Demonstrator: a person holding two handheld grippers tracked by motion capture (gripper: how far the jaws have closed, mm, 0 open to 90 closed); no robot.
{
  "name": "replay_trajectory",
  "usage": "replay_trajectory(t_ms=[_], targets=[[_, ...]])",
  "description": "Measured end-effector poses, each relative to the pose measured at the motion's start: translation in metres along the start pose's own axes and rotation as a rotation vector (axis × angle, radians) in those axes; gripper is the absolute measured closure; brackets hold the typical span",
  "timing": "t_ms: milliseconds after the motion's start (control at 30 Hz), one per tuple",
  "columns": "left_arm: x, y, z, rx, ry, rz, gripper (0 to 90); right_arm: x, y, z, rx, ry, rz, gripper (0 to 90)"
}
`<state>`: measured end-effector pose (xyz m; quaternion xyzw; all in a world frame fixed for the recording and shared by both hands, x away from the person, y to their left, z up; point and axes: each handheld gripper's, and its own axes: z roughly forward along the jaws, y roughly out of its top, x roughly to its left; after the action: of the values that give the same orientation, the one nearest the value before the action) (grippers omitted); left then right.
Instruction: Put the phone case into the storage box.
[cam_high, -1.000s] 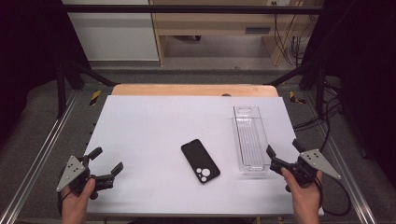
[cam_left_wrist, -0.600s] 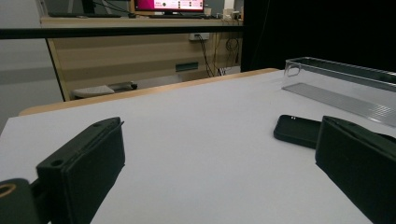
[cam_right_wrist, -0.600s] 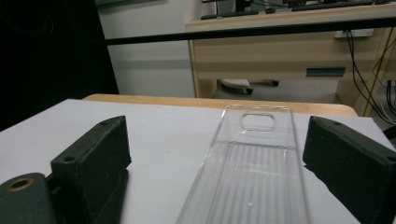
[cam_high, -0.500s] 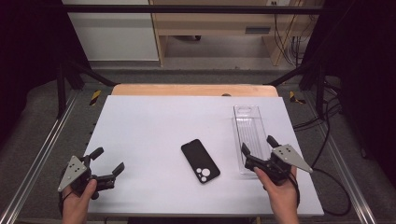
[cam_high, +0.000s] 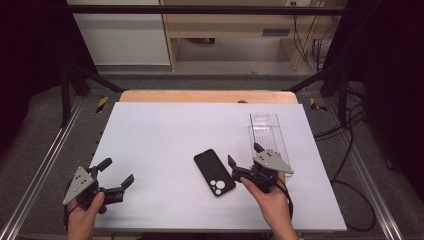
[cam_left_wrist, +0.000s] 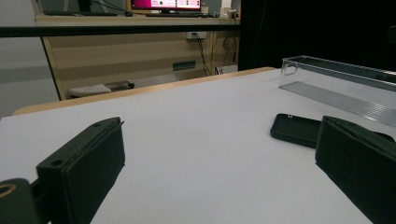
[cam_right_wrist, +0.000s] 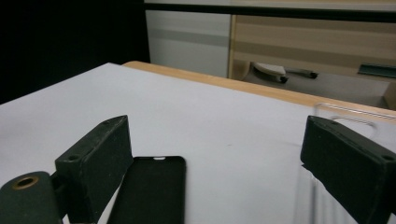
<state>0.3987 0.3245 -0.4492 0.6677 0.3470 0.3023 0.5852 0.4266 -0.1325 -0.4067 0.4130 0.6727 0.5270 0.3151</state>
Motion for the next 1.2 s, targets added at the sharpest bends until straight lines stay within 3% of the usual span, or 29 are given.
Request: replay_trajectory(t_ms=[267,500,600,767,967,1100,1200], targets=[[-0.001,0.000,0.000,0.000,0.001,0.006,1.6,0.035,-0.011,0.026,0.104,0.082,-0.081,9.9],[0.001,0.000,0.000,0.001,0.000,-0.001,1.6,0.044,-0.024,0.034,0.205,0.125,-0.096,17.3],[0.001,0.000,0.000,0.000,0.000,-0.004,1.6,0.045,-0.029,0.036,0.256,0.137,-0.102,25.6],[0.001,0.001,0.000,-0.002,-0.001,-0.003,1.6,0.046,-0.038,0.037,0.331,0.159,-0.133,48.2],[0.000,0.002,0.000,-0.002,-0.003,0.000,1.6,0.050,-0.049,0.036,0.404,0.193,-0.193,69.8],[-0.001,0.002,0.001,0.000,-0.007,0.003,1.6,0.048,-0.050,0.034,0.422,0.200,-0.187,80.2],[0.000,0.002,0.000,0.001,-0.005,0.002,1.6,0.043,-0.055,0.034,0.461,0.208,-0.132,88.8]])
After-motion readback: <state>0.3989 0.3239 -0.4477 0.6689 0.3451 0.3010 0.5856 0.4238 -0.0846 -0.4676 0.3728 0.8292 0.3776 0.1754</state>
